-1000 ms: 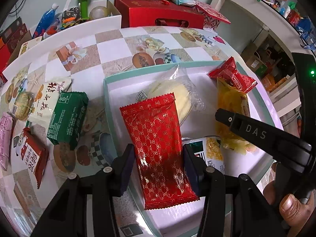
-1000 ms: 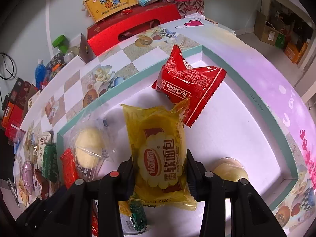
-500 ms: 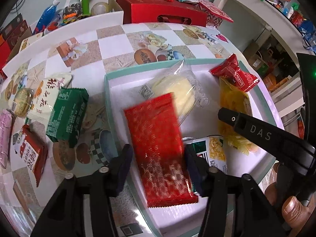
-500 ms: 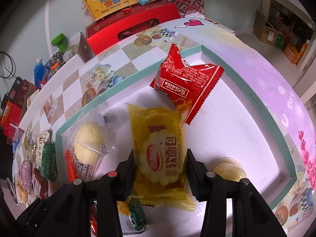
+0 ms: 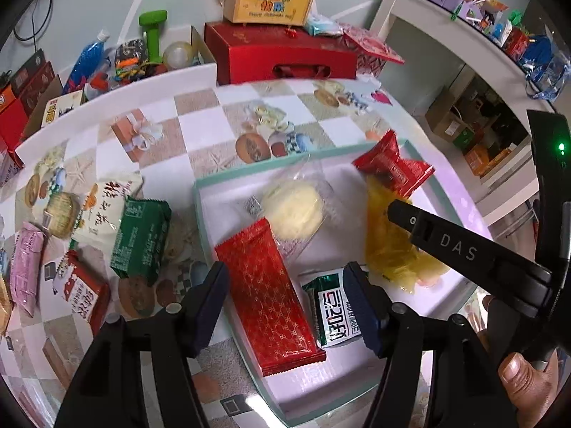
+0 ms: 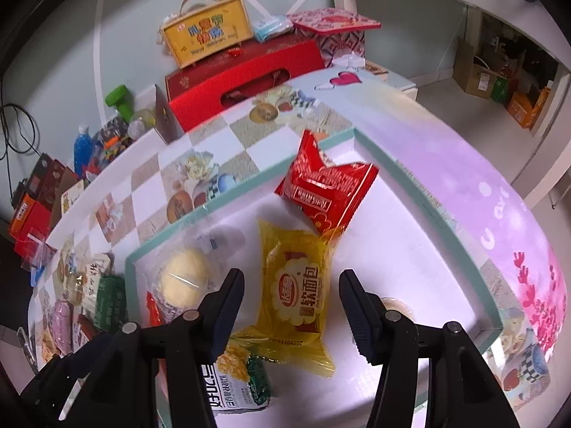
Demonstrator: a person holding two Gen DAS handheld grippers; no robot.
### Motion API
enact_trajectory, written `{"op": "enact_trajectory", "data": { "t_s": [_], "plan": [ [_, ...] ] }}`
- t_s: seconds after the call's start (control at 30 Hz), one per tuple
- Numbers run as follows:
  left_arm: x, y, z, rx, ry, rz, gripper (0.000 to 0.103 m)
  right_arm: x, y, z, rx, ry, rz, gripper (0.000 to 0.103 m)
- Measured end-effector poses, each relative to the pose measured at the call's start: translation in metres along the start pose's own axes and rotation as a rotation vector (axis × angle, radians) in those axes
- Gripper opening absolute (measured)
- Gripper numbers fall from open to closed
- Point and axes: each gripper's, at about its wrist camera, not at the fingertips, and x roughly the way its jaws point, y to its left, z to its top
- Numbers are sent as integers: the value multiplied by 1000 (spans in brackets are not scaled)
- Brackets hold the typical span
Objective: Organize snacks
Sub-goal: 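Open the left gripper to release the red patterned bag in the tray, then lift both grippers away from the tray back toward the snack pile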
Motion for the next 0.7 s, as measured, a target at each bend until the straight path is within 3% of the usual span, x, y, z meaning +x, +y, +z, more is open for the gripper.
{"op": "enact_trajectory", "data": {
  "t_s": [0.27, 0.33, 0.47, 0.63, 0.7],
  "plan": [
    [-4, 8, 2, -45, -16, 13, 68, 4, -1, -1, 2, 13, -6, 61],
    [-3, 13, 2, -63, -19, 20, 84, 5, -3, -1, 9, 16, -4, 75],
    [-5, 21, 2, -89, -39, 41, 86, 5, -7, 0, 29, 8, -5, 78],
    [-3, 30, 1, -118, -65, 99, 90, 7, -10, 0, 33, 4, -14, 103],
    [-3, 32, 1, -120, -72, 122, 92, 5, -10, 0, 34, -11, -13, 103]
  ]
}}
